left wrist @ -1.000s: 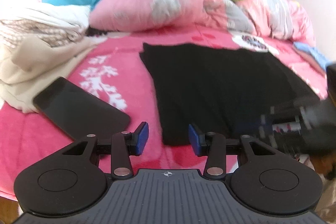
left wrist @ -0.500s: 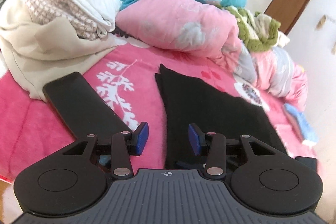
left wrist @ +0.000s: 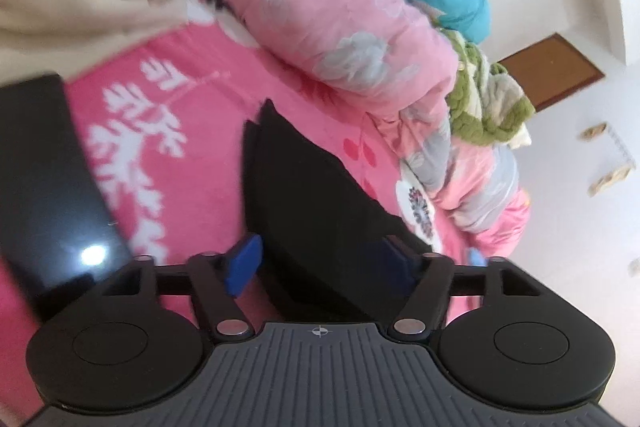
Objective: Fold clothes
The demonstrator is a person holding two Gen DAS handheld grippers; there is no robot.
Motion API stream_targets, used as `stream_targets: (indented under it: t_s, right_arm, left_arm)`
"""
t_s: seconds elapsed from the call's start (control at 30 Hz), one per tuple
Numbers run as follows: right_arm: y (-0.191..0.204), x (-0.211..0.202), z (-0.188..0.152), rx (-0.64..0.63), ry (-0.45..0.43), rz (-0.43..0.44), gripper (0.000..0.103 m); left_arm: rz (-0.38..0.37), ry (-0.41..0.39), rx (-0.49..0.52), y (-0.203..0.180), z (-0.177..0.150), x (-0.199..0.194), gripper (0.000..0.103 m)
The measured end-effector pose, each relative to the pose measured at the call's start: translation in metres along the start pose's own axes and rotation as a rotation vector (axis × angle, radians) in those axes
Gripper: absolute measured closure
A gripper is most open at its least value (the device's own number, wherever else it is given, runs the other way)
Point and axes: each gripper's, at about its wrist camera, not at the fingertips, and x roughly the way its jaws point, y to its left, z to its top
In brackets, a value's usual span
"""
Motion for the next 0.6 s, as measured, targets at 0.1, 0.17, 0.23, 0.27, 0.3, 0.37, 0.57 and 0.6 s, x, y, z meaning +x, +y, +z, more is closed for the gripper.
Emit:
stream_targets:
  t_s: [0.1,0.17,0.23,0.27,0.3,0.37,0.57,0.6]
  right_arm:
    - [-0.004,-0.009,0.005,0.035,-0.033,0.013,0.101]
    - [-0.005,-0.014,0.005,0.047,-0.049,0.029,0.101]
    - [-0.006,-0.017,0.005,0.059,-0.059,0.045,0.101]
    - [-0.007,-0.017,0.005,0.062,-0.061,0.051,0.101]
    - [-0.008,-0.018,0.004,0.064,-0.065,0.058,0.101]
    - [-0.010,-0.020,0.004,0.071,-0.071,0.069,0.101]
    - [-0.021,-0.026,0.003,0.106,-0.097,0.094,0.101]
    - [-0.023,-0.027,0.003,0.110,-0.101,0.100,0.101]
  left_arm:
    - [0.056,0.053,-0.096,0.010,0.011,0.027,0.033]
    - [0.094,0.068,-0.135,0.013,0.016,0.042,0.033]
    - [0.131,0.072,-0.158,0.015,0.019,0.055,0.033]
    - [0.145,0.076,-0.160,0.014,0.021,0.061,0.033]
    - [0.160,0.074,-0.163,0.013,0.024,0.067,0.033]
    - [0.183,0.064,-0.159,0.008,0.030,0.075,0.033]
    - [0.204,0.043,-0.166,0.001,0.049,0.092,0.033]
    - [0.208,0.047,-0.169,0.001,0.051,0.096,0.033]
